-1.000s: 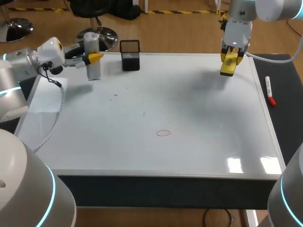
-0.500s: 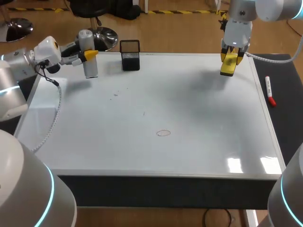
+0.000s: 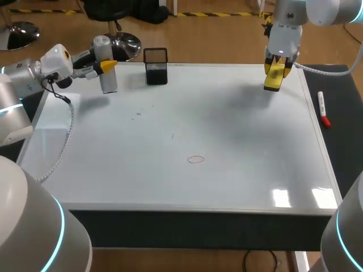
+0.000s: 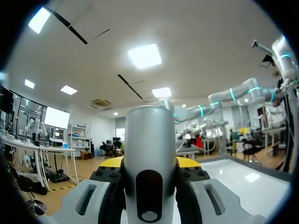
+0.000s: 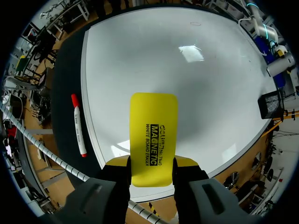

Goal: Pick up the inspection probe, press it on each red-marked spot on the whiteboard one by one, put down the probe, pick up the eraser, and wipe off all the red marks.

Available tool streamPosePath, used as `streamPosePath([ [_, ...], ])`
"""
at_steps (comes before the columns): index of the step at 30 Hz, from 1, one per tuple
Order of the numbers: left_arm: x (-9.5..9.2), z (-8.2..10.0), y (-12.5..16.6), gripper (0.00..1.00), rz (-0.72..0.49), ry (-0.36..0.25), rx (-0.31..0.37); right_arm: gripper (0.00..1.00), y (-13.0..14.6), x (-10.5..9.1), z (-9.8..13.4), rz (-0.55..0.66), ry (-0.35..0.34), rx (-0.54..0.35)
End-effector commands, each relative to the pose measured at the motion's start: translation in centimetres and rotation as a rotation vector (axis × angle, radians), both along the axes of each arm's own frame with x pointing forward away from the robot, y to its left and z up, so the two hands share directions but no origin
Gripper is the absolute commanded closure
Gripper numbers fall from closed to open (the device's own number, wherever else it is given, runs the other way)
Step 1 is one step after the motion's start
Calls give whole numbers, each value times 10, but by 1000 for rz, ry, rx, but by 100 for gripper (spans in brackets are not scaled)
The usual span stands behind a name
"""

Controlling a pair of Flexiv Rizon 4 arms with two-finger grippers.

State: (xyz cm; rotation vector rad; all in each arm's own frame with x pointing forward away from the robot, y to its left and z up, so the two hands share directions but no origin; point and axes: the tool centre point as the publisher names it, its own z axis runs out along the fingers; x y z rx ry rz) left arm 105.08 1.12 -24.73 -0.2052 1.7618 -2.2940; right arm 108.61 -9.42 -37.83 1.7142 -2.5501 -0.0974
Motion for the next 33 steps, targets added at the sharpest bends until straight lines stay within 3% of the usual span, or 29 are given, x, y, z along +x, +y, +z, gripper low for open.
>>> streamPosePath([
  [1, 0, 1, 0, 100, 2, -1, -1, 100, -1, 1, 1, 2, 1, -4],
  [7, 0, 1, 0, 100, 2, -1, -1, 100, 17, -10, 1, 65, -24, -2],
  [16, 0, 1, 0, 100, 2, -1, -1, 100, 52, -52, 6, 198, -69, -26],
  [26, 0, 1, 0, 100, 2, -1, -1, 100, 117, -113, 25, 355, -157, 7],
  [33, 0, 1, 0, 100, 2, -1, -1, 100, 169, -163, 21, 466, -157, 25],
])
